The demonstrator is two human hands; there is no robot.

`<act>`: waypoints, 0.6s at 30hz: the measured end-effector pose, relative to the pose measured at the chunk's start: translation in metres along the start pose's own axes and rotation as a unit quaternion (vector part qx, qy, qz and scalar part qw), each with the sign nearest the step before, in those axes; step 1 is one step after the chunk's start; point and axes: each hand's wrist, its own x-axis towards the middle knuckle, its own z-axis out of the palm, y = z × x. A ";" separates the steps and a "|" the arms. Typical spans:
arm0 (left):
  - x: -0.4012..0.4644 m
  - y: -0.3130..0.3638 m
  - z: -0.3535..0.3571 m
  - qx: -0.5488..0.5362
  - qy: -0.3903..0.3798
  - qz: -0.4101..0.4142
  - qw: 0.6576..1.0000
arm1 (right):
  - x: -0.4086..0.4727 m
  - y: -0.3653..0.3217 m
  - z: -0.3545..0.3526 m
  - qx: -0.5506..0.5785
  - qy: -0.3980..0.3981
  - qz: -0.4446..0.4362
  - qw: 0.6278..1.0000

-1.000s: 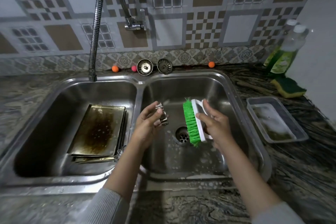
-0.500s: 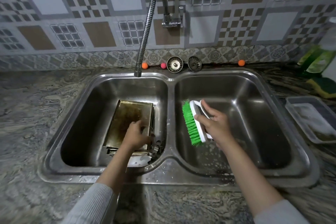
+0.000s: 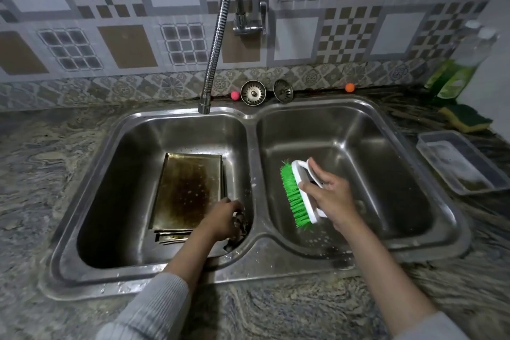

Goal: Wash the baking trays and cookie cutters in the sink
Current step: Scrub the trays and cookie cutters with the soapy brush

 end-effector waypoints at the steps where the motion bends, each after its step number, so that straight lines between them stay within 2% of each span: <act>1: 0.001 0.001 0.000 0.005 -0.003 -0.001 1.000 | 0.001 -0.001 0.000 -0.004 0.001 -0.003 1.000; 18: -0.001 0.003 0.004 0.000 -0.082 -0.061 0.995 | 0.010 0.002 0.004 -0.025 -0.007 -0.004 1.000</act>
